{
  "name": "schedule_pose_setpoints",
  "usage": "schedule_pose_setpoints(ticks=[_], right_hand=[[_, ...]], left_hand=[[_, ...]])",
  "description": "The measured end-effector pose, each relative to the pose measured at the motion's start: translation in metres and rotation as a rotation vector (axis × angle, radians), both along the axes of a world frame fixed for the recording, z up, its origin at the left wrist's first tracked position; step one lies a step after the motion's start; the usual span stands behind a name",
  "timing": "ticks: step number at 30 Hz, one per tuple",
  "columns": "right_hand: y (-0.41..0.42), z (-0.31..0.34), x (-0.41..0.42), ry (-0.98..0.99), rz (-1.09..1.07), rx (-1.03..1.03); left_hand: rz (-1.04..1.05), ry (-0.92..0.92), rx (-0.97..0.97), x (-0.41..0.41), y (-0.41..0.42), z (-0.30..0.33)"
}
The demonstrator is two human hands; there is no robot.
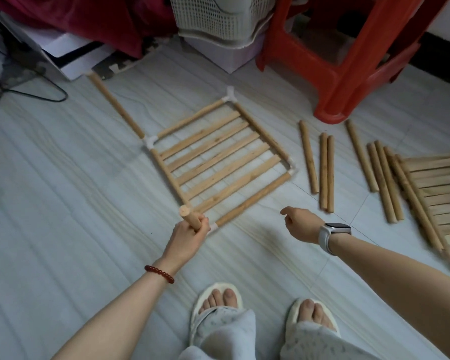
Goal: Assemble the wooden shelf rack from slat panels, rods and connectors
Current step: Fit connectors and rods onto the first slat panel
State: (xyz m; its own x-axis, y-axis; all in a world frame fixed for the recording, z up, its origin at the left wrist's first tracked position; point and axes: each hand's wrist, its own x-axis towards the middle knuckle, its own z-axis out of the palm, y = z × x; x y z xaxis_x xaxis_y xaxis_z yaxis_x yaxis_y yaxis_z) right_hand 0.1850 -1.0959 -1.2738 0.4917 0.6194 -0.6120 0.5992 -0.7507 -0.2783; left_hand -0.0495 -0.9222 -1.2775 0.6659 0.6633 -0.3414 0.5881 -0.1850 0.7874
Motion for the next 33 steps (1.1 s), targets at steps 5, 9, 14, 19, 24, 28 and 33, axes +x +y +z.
schedule_pose_setpoints(ticks=[5, 9, 14, 19, 24, 28, 33], right_hand=[[-0.002, -0.002, -0.005, -0.04, 0.078, -0.026], [0.002, -0.006, -0.008, -0.05, 0.098, -0.027], [-0.006, -0.006, 0.009, -0.217, -0.157, 0.182], [-0.031, -0.016, 0.055, -0.263, -0.564, 0.197], [-0.034, -0.047, 0.084, -0.164, -0.74, 0.086], [-0.031, -0.064, 0.09, -0.081, -0.822, 0.066], [-0.043, -0.053, 0.083, -0.158, -0.892, 0.198]], left_hand=[[0.282, 0.018, 0.007, -0.027, 0.016, 0.005], [0.604, 0.065, 0.019, -0.016, 0.005, -0.001], [0.562, 0.552, -0.142, 0.007, -0.033, -0.021], [-0.085, 0.317, 0.306, 0.048, -0.057, -0.026], [-0.713, 0.432, 0.529, 0.091, -0.048, -0.044], [-0.883, 0.633, 0.565, 0.111, -0.039, -0.061], [-0.886, 0.65, 0.536, 0.119, -0.036, -0.064]])
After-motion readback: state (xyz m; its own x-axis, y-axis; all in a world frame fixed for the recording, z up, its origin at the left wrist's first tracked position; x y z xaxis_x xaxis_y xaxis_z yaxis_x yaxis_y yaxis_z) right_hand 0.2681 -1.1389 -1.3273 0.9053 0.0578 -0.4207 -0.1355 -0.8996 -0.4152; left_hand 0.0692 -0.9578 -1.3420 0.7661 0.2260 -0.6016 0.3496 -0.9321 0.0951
